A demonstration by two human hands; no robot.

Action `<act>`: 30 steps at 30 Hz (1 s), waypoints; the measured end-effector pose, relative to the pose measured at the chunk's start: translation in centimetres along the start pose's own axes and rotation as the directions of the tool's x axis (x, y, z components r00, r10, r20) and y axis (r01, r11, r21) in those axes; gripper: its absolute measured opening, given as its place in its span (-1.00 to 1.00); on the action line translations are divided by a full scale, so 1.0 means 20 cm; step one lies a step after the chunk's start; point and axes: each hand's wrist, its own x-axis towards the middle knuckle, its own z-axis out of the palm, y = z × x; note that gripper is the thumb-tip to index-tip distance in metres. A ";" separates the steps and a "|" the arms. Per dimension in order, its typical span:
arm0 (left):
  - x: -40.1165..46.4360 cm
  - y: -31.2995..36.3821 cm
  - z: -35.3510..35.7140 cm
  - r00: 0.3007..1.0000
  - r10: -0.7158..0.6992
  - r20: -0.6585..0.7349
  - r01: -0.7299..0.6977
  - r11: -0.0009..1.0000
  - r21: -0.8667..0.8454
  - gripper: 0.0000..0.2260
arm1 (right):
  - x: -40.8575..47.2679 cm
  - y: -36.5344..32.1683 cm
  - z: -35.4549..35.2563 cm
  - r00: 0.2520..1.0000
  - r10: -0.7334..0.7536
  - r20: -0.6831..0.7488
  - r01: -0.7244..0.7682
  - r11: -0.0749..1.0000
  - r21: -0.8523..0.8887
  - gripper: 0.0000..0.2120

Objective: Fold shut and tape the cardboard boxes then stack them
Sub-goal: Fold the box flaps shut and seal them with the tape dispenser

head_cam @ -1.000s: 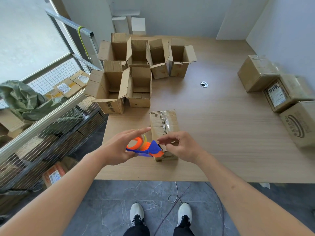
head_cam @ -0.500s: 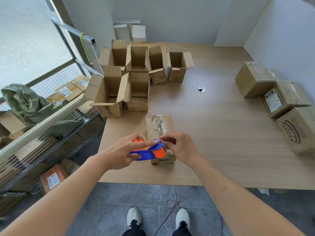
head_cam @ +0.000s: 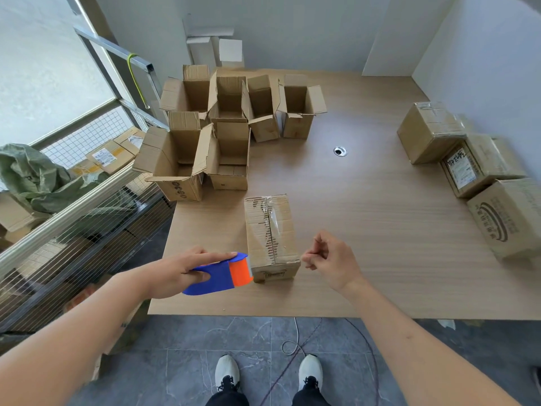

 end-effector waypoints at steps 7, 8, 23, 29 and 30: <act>0.07 0.07 0.01 0.995 -0.096 0.017 0.097 0.994 -0.057 -0.43 | 0.04 0.08 0.04 0.998 0.009 -0.060 -0.016 0.991 -0.130 -0.61; 0.09 0.08 0.01 0.994 -0.106 0.018 0.106 0.993 -0.056 -0.44 | 0.05 0.09 0.05 0.998 0.014 -0.065 -0.024 0.989 -0.148 -0.62; 0.16 0.14 0.02 0.983 -0.184 0.022 0.184 0.982 -0.032 -0.47 | 0.08 0.24 0.16 0.977 0.155 0.147 -0.115 0.961 -0.253 -0.69; 0.16 0.13 0.03 0.981 -0.190 0.025 0.191 0.980 -0.055 -0.46 | 0.07 0.15 0.25 0.938 -0.230 0.259 0.326 0.839 -0.435 -0.45; 0.16 0.12 0.03 0.981 -0.191 0.032 0.193 0.979 -0.072 -0.46 | 0.07 0.15 0.27 0.890 -0.260 0.375 0.431 0.748 -0.504 -0.42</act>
